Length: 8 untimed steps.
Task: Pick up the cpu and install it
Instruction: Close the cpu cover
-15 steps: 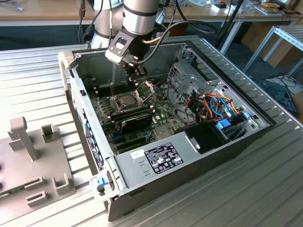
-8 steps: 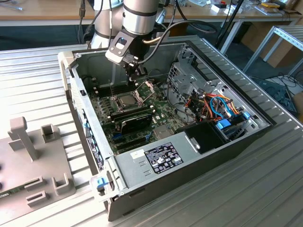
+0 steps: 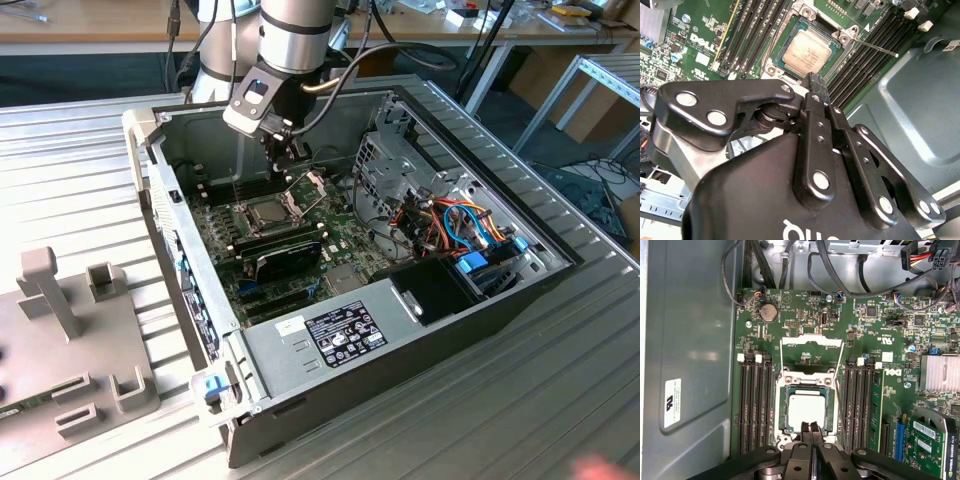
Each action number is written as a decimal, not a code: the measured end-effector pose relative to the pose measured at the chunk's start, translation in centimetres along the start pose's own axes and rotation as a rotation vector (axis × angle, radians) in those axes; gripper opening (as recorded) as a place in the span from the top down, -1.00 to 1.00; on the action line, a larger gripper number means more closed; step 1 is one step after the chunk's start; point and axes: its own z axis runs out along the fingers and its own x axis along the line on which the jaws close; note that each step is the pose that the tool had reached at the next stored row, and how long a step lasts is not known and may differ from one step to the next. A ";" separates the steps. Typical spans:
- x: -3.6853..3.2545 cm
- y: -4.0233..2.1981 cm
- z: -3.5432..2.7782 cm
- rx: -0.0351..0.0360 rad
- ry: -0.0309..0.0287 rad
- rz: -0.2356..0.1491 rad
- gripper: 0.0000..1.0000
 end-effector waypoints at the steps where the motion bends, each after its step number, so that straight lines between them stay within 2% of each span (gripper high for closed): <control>1: 0.00 0.00 0.00 0.0000 -0.0001 0.000 0.79; 8: 0.00 0.00 0.00 0.0002 -0.0004 -0.003 0.79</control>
